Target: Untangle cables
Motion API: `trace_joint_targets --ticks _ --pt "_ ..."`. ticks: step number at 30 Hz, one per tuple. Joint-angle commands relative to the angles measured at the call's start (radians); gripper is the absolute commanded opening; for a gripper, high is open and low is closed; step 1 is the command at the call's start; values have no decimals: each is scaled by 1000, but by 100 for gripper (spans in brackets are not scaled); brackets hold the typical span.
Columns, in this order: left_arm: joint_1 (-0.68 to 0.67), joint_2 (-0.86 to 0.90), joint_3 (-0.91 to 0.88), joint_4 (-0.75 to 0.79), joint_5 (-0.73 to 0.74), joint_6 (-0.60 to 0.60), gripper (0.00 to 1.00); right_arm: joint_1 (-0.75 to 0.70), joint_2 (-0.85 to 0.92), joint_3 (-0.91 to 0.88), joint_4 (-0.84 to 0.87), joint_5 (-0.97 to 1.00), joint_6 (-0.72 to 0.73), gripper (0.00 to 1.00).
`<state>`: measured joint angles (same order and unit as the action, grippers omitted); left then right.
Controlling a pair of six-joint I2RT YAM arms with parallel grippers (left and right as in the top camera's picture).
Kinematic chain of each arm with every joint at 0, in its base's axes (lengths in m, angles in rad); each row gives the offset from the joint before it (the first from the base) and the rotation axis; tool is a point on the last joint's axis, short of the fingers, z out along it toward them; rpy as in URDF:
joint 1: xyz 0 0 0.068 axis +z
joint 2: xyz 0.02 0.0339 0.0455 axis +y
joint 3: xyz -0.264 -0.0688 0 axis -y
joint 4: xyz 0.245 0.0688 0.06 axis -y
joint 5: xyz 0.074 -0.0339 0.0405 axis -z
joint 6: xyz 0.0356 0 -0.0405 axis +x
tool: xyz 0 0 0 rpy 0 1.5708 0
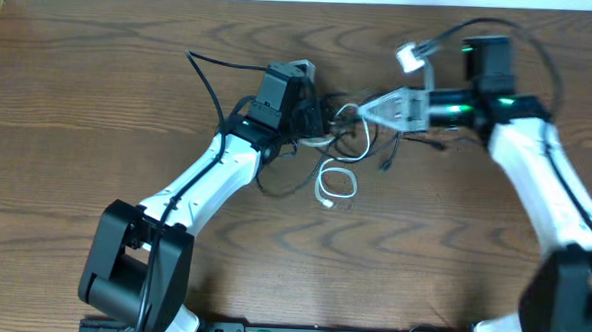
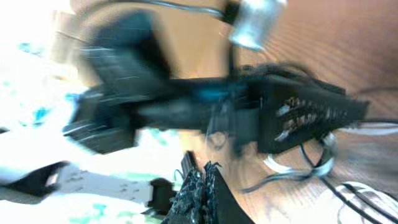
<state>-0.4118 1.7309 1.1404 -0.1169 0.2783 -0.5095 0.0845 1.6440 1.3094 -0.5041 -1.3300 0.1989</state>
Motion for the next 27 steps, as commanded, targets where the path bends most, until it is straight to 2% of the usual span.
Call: trace_joint_targets --ticks 1,7,11,13,16,18,27 --pt "51 12 -7 -17 -85 -24 44 -94 -133 7 1 -99 16 1" --pt "55 12 -7 -24 -85 -24 44 -246 -241 7 -8 -125 38 1" --pt "55 12 -7 -23 -86 -24 44 -263 -252 6 -31 -106 39 1" --pt "55 12 -7 -24 -86 -23 44 -232 -248 3 -81 -25 19 10" --pt "55 12 -7 -26 -86 -23 44 -158 -238 3 -170 157 -23 36" --pt "55 12 -7 -32 -86 -23 44 -110 -227 3 -191 263 -22 46" --pt "68 12 -7 -113 -89 -8 44 106 -131 3 -187 649 14 54"
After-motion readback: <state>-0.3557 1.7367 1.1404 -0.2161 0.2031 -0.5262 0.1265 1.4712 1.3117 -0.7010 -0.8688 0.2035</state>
